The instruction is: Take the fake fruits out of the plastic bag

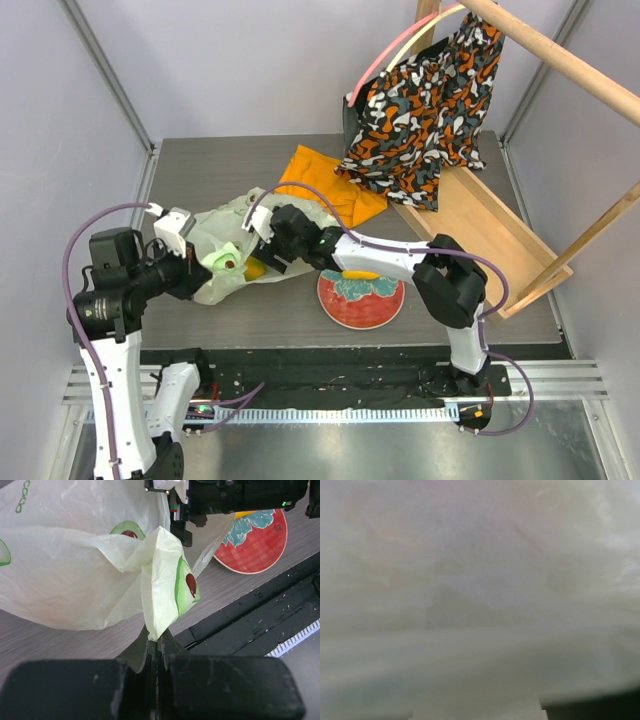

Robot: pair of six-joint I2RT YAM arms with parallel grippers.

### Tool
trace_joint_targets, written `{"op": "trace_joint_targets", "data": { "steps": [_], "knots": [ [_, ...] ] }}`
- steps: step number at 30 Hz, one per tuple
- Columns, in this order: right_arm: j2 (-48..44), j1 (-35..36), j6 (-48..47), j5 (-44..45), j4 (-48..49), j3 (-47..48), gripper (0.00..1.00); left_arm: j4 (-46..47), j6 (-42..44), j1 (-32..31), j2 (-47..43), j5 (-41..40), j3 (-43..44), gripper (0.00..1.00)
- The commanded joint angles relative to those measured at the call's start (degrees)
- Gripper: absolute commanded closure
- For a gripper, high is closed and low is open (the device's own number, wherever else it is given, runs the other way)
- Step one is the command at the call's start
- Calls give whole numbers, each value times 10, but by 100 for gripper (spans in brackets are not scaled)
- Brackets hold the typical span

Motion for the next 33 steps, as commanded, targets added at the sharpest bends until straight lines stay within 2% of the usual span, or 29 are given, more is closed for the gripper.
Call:
{"op": "trace_joint_targets", "data": {
  "steps": [1,5,10,13,14,20,21,24,28,33],
  "knots": [
    [22,-2,13,82,37,63,11,6,17,3,5,16,-2,100],
    [62,-2,10,138,37,95,2,-5,26,3,6,27,8,100],
    [110,-2,-5,153,25,124,2,-17,35,3,6,35,15,100],
    [125,-4,-13,146,20,132,8,-17,36,3,6,34,17,100],
    [127,-7,-15,143,19,134,15,-17,36,3,4,34,17,100],
    [122,-14,-69,101,19,132,36,-16,35,4,0,34,6,100],
    [117,-16,-97,90,18,131,52,-12,32,3,-4,34,4,100],
    [89,-16,-128,68,16,123,69,2,23,4,-6,34,-5,100],
    [38,-20,-122,13,-34,129,81,24,14,3,-2,36,-11,100],
    [-38,-21,-93,-23,-85,114,82,43,13,4,9,35,-14,100]
  ]
}}
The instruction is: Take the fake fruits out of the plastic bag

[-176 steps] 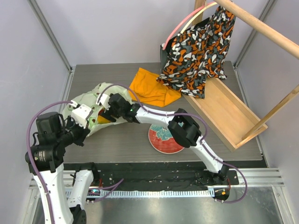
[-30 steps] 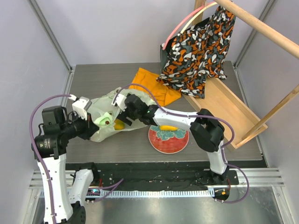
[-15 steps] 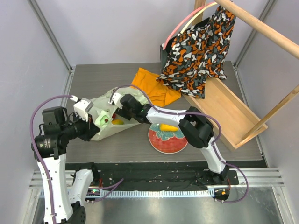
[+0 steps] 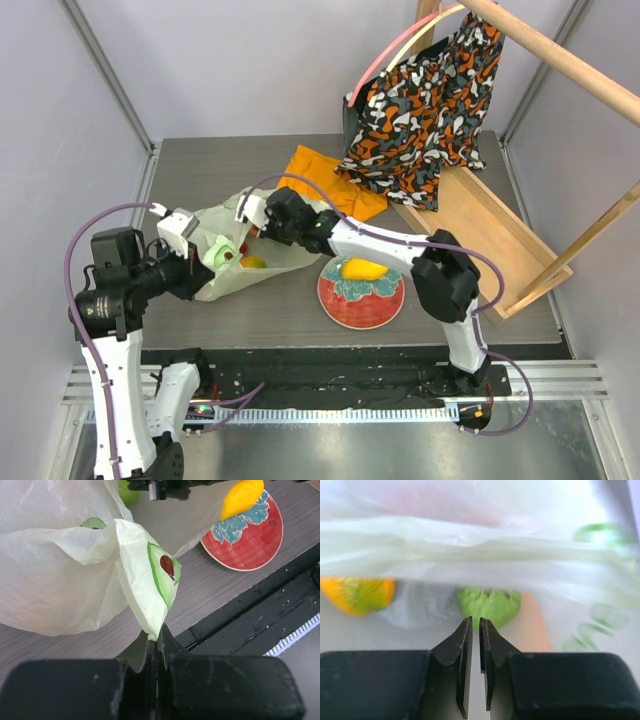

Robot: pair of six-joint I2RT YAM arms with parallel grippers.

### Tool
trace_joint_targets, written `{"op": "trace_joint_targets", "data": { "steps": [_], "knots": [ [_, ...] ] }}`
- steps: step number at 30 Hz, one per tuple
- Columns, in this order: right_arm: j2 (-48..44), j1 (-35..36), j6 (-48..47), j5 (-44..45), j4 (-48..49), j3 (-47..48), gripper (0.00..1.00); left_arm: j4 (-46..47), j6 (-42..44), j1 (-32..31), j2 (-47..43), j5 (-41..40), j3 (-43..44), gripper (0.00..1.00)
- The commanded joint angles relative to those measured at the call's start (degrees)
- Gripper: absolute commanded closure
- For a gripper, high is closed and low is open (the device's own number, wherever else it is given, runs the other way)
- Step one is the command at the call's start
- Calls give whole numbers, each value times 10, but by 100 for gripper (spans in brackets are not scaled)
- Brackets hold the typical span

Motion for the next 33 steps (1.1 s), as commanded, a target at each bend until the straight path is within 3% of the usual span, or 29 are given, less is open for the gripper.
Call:
{"op": "trace_joint_targets", "data": {
  "steps": [1,6,10,15,22,26,30,31,33],
  "knots": [
    [-111,-1,15,-48,-42,-17,79,41,-10,4,9,16,-3,100],
    [-102,-2,32,-22,-9,-48,53,44,-18,3,14,28,3,100],
    [-41,-1,37,-1,5,-8,46,24,-16,4,11,35,24,100],
    [11,-3,30,69,21,45,27,0,-23,3,-2,40,52,100],
    [58,-8,1,99,31,62,5,-32,-10,3,-14,32,83,100],
    [92,-10,-27,96,36,78,4,-46,-2,4,-8,33,101,100],
    [110,-15,-54,61,28,96,24,-55,6,4,-5,32,99,100],
    [111,-17,-59,37,22,101,35,-52,7,3,-6,32,97,100],
    [115,-21,-60,12,5,114,45,-48,5,4,-7,30,89,100]
  ]
}}
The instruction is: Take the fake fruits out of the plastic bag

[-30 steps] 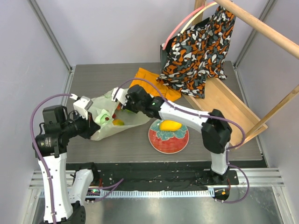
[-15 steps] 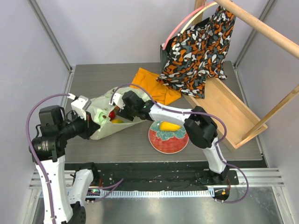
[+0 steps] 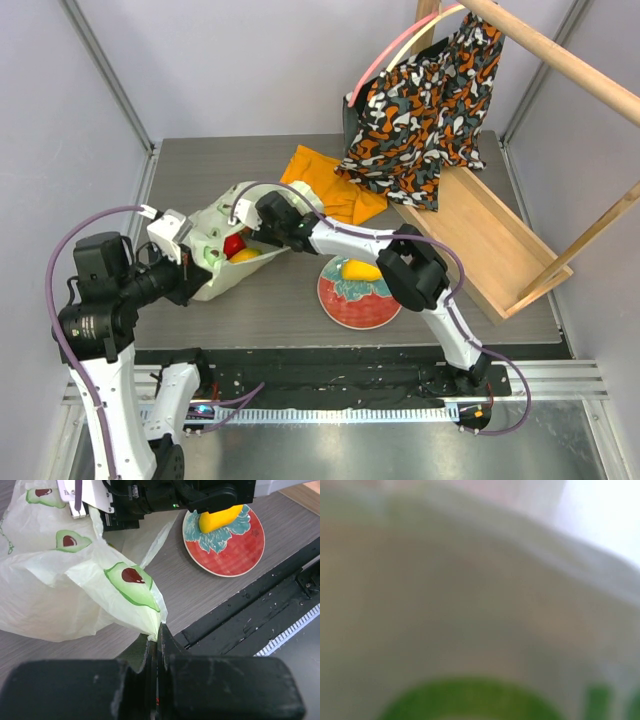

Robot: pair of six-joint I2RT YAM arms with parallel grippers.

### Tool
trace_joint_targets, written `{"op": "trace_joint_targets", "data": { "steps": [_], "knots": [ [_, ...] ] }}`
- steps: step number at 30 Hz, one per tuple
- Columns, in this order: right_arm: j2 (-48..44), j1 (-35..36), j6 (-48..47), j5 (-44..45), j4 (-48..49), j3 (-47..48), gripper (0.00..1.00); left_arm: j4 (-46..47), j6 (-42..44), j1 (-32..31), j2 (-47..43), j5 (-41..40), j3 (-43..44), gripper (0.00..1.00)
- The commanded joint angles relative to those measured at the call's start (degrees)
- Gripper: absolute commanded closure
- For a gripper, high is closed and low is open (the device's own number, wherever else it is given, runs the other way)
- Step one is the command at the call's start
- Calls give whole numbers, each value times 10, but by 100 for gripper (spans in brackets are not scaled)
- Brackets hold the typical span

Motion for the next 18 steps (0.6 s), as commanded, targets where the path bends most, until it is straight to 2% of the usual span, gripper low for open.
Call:
{"op": "trace_joint_targets", "data": {
  "steps": [1,4,5,6,8,14,18],
  "knots": [
    [2,-9,-25,-60,-14,41,57,0,9,3,1,11,2,100],
    [-12,-8,-31,-83,-28,37,74,11,3,3,2,13,-8,100],
    [-21,-8,-34,-89,-32,29,83,15,0,4,1,14,-12,100],
    [-31,-8,-32,-93,-32,24,85,20,-5,4,0,16,-21,100],
    [-74,-8,-21,-105,-38,8,88,39,-11,3,3,16,-31,100],
    [-224,-7,18,-218,-76,-43,89,74,-11,3,12,12,-71,100],
    [-274,-7,43,-253,-103,-71,89,99,-14,3,20,7,-84,100]
  ]
}}
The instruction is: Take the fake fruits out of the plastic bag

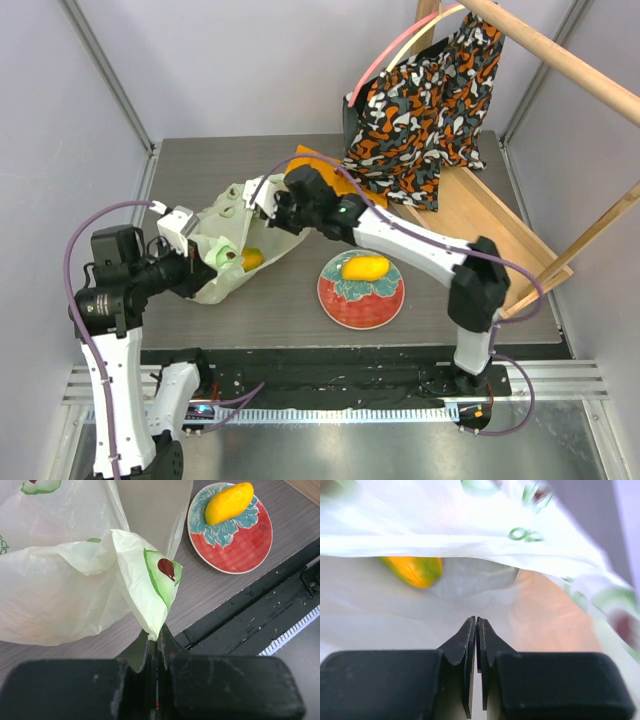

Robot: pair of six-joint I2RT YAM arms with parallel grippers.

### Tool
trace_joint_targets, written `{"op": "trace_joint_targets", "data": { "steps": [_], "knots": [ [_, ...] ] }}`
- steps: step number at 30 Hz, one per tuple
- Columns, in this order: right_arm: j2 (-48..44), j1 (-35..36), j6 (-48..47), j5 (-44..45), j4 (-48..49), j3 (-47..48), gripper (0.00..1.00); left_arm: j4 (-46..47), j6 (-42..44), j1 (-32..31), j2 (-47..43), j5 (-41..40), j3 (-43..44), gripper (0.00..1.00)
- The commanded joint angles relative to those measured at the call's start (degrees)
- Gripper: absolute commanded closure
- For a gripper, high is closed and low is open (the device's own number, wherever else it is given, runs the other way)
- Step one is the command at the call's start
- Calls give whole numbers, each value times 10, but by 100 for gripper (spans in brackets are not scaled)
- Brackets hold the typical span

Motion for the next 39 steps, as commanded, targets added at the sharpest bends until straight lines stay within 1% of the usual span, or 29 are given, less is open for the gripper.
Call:
{"op": "trace_joint_targets", "data": {
  "steps": [1,3,4,5,7,8,9,12,14,18,19,21,23,27,29,33,35,37,39],
  "knots": [
    [-94,4,41,-62,-14,-20,89,57,-8,3,13,5,-5,100],
    [-108,4,44,-60,-15,-52,88,47,-2,4,16,-5,14,100],
    [-116,4,52,-58,-15,-66,86,39,3,3,15,-8,23,100],
    [-122,4,56,-56,-7,-100,83,25,25,3,14,-12,45,100],
    [-147,7,67,-49,18,-141,76,-32,55,3,11,-18,64,100],
    [-151,9,76,-37,47,-167,75,-55,83,3,11,-16,79,100],
    [-150,11,80,-33,56,-168,75,-96,95,4,11,-12,82,100],
    [-111,18,87,-31,62,-115,75,-147,122,4,17,-12,78,100],
    [-72,19,98,-19,63,-66,75,-143,120,4,10,-43,77,100],
    [-8,29,125,-12,56,-3,75,-185,187,2,22,-96,63,100],
    [-1,32,128,-12,44,4,75,-188,217,3,23,-123,50,100],
    [-5,43,116,-26,30,7,75,-184,236,4,12,-138,39,100],
    [-35,47,100,-47,8,-6,75,-180,244,3,5,-142,27,100],
    [-63,50,99,-41,26,-28,75,-180,242,3,7,-133,13,100],
    [-46,52,100,-35,41,-23,75,-169,233,3,6,-132,1,100],
    [27,69,78,-29,39,-24,75,-150,225,3,-2,-141,-17,100],
    [36,83,87,-40,23,-39,75,-156,236,3,-2,-150,-22,100],
    [25,95,95,-55,21,-68,75,-158,244,3,-7,-173,-26,100],
    [20,95,110,-75,20,-75,75,-157,250,3,-18,-186,-30,100]
  ]
}}
